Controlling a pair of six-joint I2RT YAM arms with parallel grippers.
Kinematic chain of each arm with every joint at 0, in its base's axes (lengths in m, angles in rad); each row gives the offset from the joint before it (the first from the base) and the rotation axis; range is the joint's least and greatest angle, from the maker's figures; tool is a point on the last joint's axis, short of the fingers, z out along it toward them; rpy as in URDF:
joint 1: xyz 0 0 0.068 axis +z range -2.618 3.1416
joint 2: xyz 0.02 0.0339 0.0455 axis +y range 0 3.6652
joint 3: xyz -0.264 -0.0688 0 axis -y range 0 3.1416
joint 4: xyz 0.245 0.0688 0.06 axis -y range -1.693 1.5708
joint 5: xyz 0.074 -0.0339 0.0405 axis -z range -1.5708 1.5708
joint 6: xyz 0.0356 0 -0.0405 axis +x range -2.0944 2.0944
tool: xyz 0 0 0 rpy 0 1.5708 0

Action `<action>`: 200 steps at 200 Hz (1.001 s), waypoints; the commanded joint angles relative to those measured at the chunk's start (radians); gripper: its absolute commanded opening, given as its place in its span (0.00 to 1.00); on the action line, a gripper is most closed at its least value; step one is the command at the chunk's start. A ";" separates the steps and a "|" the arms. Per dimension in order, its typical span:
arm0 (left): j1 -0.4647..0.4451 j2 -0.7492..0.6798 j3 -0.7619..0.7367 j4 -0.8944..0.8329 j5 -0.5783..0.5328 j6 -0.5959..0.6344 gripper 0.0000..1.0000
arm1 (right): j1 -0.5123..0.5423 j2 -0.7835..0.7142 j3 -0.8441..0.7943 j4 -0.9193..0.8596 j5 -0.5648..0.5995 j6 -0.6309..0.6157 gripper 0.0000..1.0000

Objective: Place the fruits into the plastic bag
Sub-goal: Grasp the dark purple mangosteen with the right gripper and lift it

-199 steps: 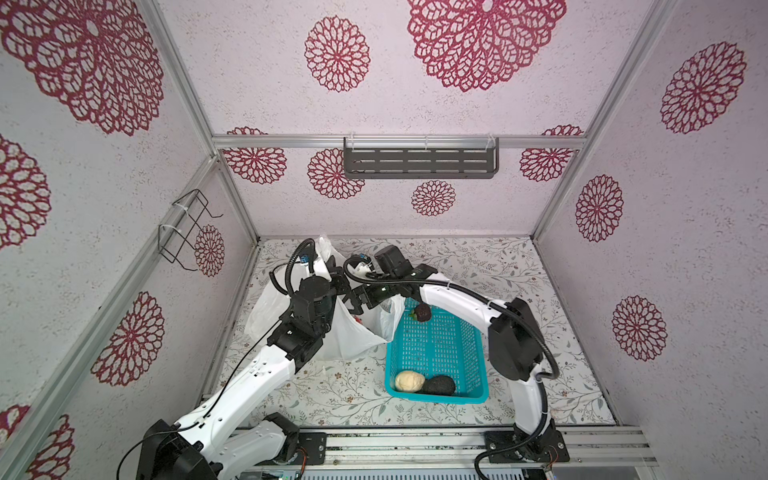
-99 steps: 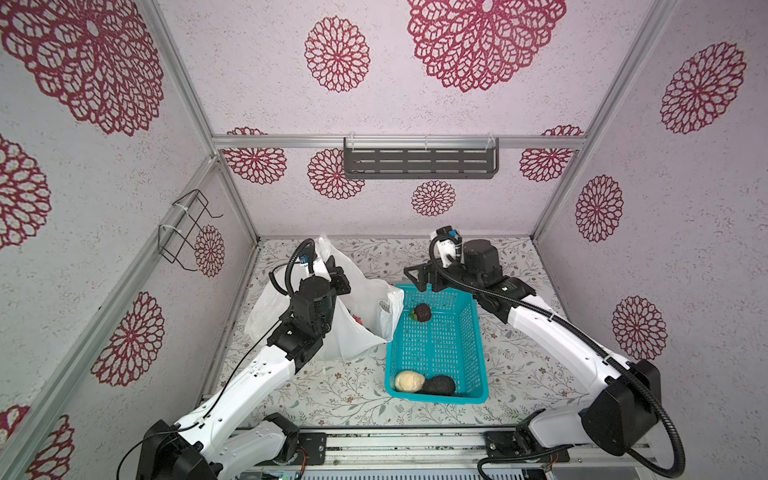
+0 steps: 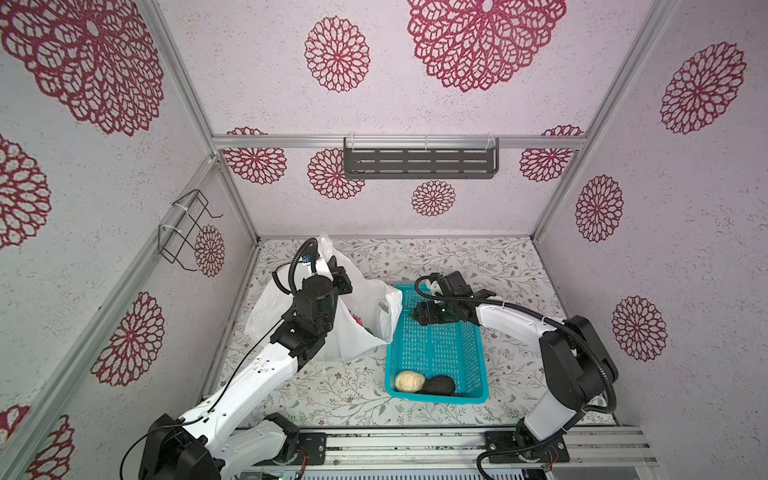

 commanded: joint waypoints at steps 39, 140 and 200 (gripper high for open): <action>-0.006 -0.028 -0.005 0.020 -0.015 -0.011 0.00 | 0.001 0.141 0.144 -0.008 0.064 -0.044 0.76; -0.006 -0.025 -0.011 0.022 -0.026 -0.003 0.00 | 0.002 0.018 0.147 0.013 0.078 -0.020 0.35; -0.005 -0.008 -0.007 0.038 -0.015 -0.005 0.00 | 0.048 -0.181 0.250 0.106 0.029 -0.082 0.36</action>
